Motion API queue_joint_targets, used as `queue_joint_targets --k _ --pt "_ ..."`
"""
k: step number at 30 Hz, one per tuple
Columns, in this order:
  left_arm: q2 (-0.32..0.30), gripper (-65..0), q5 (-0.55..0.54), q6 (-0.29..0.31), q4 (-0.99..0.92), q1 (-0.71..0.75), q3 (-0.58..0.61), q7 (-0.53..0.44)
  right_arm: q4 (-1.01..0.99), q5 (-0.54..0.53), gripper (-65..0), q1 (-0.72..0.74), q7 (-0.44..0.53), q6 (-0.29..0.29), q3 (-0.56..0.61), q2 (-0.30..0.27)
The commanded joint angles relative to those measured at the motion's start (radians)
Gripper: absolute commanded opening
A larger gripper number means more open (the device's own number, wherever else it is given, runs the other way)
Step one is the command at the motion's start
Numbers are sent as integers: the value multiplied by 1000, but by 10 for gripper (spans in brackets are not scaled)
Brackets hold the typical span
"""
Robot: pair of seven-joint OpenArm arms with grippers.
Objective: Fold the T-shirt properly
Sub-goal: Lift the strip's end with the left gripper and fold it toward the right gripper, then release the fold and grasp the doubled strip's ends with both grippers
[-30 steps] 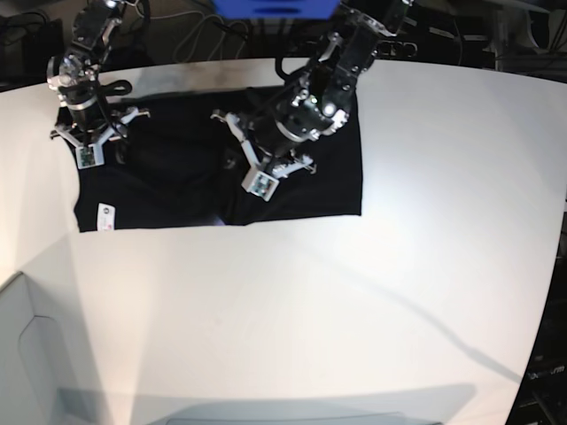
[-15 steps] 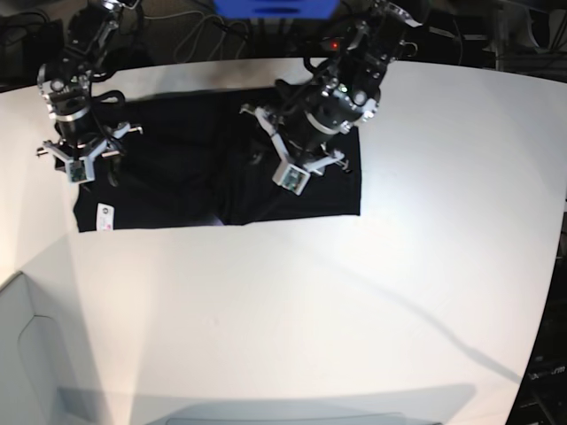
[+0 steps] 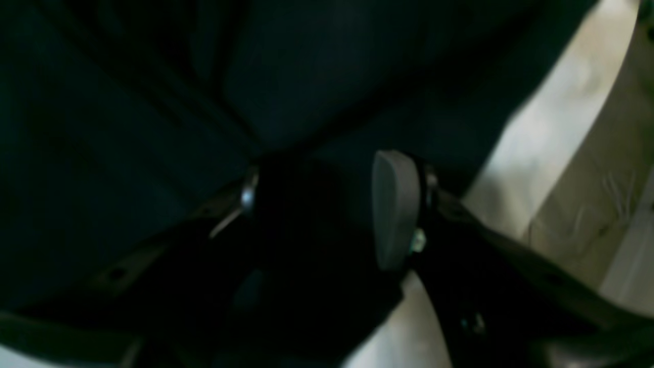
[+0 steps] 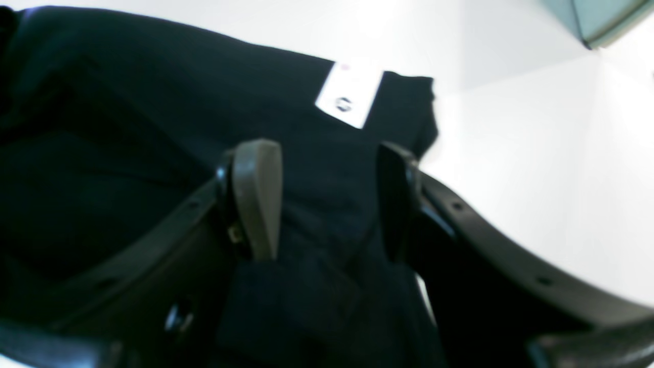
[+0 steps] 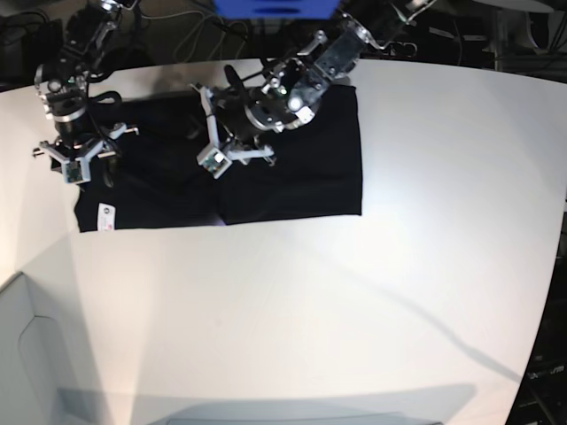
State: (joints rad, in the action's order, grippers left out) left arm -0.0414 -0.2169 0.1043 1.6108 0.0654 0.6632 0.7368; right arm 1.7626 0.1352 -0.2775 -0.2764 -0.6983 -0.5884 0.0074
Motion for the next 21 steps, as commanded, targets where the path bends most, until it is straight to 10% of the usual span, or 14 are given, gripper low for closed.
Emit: queue_joint_targets --k 1,11,21 --pt "5 -374 -28 -2 21 -9 -3 -10 20 -10 -341 14 24 0 -3 -8" --pt "-70 -374 -174 -7 105 -34 -124 -10 -68 -12 -301 149 -172 0 -135 -34" --pt "-213 -371 -411 -7 262 113 -618 -9 -168 -15 -235 148 -180 0 -98 -37"
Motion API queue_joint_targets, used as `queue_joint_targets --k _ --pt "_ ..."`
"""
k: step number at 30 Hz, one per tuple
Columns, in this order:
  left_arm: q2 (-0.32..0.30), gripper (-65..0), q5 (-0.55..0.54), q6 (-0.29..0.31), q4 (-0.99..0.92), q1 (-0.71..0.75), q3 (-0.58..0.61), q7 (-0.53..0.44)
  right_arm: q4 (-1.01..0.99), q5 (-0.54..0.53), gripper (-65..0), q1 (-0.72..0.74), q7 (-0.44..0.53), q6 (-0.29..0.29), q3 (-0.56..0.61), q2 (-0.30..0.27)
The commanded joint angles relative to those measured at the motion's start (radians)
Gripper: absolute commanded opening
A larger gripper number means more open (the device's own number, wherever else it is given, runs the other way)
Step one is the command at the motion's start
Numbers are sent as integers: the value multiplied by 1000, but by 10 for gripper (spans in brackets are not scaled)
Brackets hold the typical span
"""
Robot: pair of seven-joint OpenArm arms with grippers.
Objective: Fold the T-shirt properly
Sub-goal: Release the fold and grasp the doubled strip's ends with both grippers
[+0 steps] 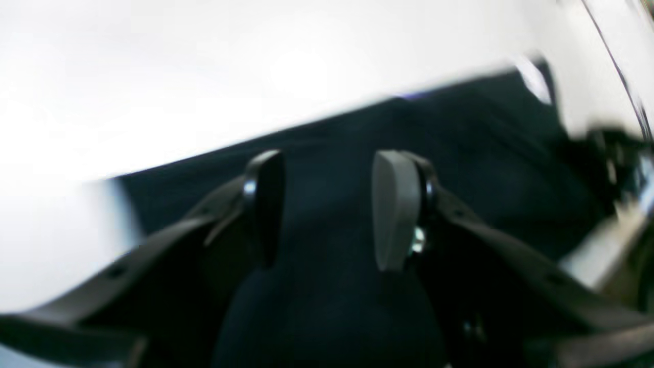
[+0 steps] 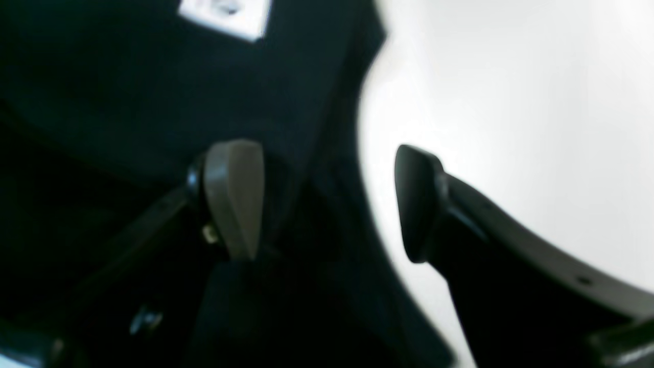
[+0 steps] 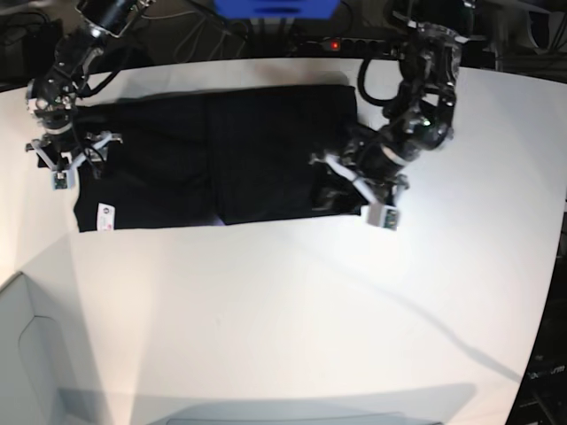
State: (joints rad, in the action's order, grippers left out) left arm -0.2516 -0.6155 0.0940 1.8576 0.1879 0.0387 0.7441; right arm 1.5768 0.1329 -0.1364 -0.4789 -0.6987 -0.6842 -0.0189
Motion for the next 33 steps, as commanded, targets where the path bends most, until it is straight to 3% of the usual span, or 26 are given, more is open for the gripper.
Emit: queue_joint_targets --k 1,7,14,17,24,27,33 --pt "-4 -371 -22 6 10 6 -47 -13 7 -12 -235 13 22 1 1 -11" --pt "1 -371 -30 10 -20 81 -250 -13 -57 -9 -235 45 22 1 4 -11" --pt "4 -372 -31 10 -158 81 -256 -14 -103 -12 -240 51 16 1 2 -11" --pt "34 -372 -22 10 -171 81 -260 -16 -131 -12 -240 53 16 1 2 -11" --pt "44 -373 -22 10 -175 78 -254 -16 -183 -12 -246 51 16 1 2 -11" --pt "44 -373 -20 10 -175 78 -254 -16 -186 -12 -314 51 16 1 4 -8" --pt "44 -373 -20 10 -177 81 -254 -16 -186 -12 -565 51 15 1 4 -3"
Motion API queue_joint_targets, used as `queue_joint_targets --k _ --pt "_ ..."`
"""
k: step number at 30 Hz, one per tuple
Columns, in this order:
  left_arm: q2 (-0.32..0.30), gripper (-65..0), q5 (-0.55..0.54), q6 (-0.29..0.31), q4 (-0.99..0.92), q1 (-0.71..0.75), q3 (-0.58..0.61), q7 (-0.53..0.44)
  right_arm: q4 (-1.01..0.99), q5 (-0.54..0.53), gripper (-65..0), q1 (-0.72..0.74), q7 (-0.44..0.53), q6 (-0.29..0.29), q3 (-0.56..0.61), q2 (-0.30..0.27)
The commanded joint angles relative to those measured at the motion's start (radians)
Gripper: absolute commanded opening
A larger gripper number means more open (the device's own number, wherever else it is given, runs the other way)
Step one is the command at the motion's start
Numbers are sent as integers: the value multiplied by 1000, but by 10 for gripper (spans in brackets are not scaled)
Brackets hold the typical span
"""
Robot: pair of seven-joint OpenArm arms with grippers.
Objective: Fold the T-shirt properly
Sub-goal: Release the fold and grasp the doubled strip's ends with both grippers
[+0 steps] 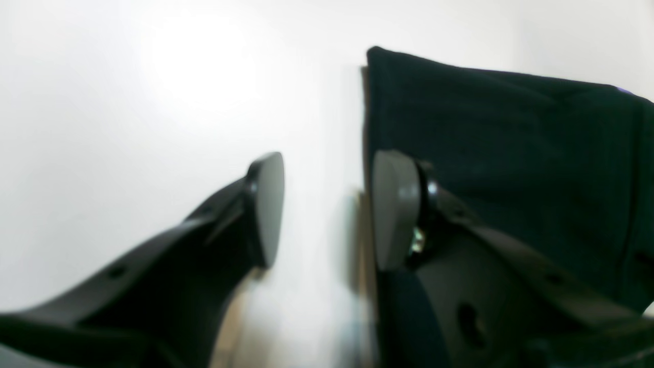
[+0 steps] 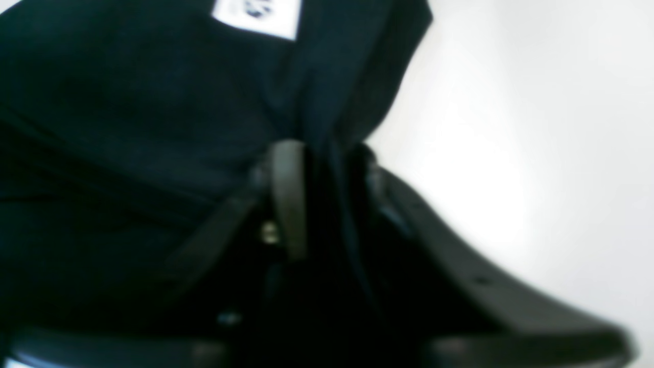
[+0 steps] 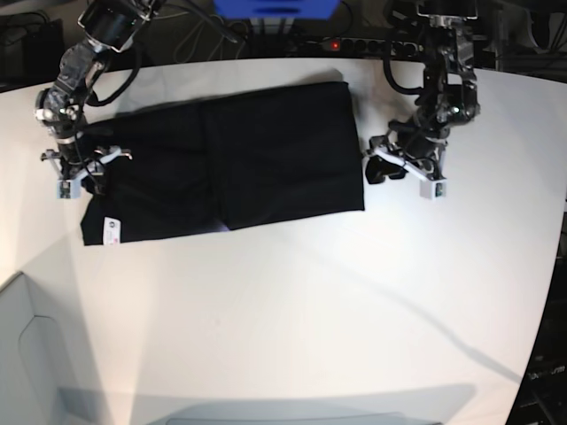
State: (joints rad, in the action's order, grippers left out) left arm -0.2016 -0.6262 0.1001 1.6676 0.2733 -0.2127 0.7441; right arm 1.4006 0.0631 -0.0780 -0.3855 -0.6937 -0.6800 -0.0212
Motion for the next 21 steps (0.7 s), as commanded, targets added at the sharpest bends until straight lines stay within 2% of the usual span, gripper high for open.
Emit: queue_joint_targets --k 1,2,8,13,21 --pt "-6 -373 -10 3 10 -4 -3 -16 -10 57 -617 -7 -79 -4 -1 -1" --pt "-6 -373 -10 3 1 -4 -3 -16 -10 57 -650 -7 -79 -4 -1 0" --pt "18 -373 -10 3 -68 -35 -3 -16 72 56 -650 -6 -76 -4 -2 0" --pt "40 -374 -10 3 -113 -72 19 -14 256 8 -650 -18 -77 -4 9 43" --pt "47 -374 -8 -3 -128 -128 146 -14 500 -36 -650 -131 -77 -4 225 96"
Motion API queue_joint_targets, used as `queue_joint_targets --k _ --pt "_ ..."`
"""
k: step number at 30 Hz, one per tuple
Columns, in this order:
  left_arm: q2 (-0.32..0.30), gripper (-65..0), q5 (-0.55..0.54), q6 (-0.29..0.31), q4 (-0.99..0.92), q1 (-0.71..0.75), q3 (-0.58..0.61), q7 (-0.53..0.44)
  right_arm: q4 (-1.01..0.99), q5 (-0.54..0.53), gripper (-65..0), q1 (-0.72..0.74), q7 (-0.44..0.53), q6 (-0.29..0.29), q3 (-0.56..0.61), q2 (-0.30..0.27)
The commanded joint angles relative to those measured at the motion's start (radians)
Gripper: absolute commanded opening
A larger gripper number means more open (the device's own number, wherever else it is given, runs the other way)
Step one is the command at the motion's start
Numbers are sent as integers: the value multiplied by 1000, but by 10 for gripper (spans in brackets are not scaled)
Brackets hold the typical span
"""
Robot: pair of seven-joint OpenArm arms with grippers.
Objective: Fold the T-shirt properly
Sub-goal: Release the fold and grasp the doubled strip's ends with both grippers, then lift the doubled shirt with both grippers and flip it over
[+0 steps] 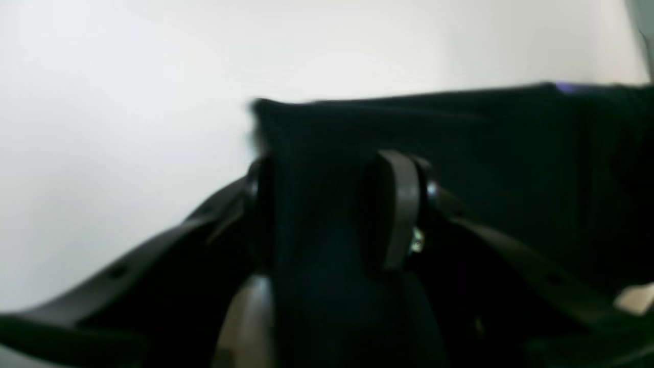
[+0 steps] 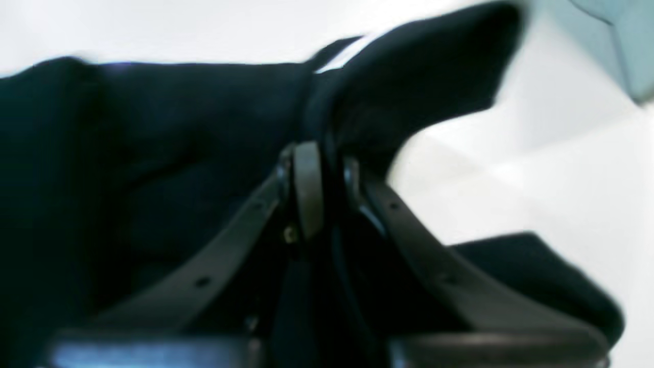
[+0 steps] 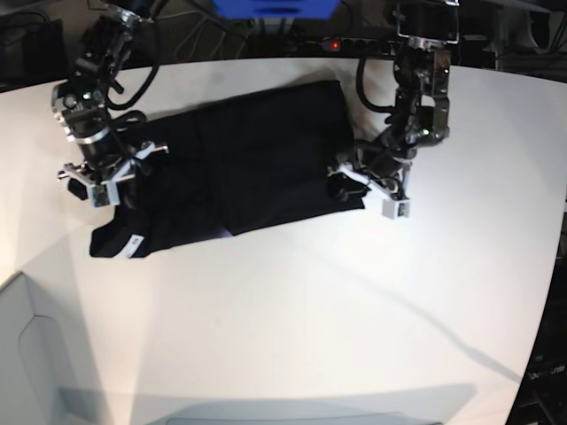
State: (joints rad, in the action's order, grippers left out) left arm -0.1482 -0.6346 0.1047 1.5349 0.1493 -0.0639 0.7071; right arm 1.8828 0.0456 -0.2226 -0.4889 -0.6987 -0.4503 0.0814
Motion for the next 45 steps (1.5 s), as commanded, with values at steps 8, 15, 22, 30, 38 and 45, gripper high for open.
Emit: queue_joint_targets --k 8,15,22,30,38,45 --pt "-4 -372 0 -9 -29 -50 26 21 131 -16 -650 -88 29 1 324 68" --pt "-8 -372 0 -9 -73 -46 19 21 41 -13 -650 -84 26 1 624 68" --pt "-12 -372 -8 -9 -60 -41 16 21 -154 -17 -650 1 32 1 721 62" --pt "-15 -371 -11 -9 63 36 -110 32 -176 -13 -650 28 32 1 721 48" --pt "-15 -370 -11 -1 278 215 -429 32 -176 -14 -650 30 28 1 729 39" --pt "-14 -370 -12 -1 303 258 -578 32 -159 -13 -650 30 32 1 786 37"
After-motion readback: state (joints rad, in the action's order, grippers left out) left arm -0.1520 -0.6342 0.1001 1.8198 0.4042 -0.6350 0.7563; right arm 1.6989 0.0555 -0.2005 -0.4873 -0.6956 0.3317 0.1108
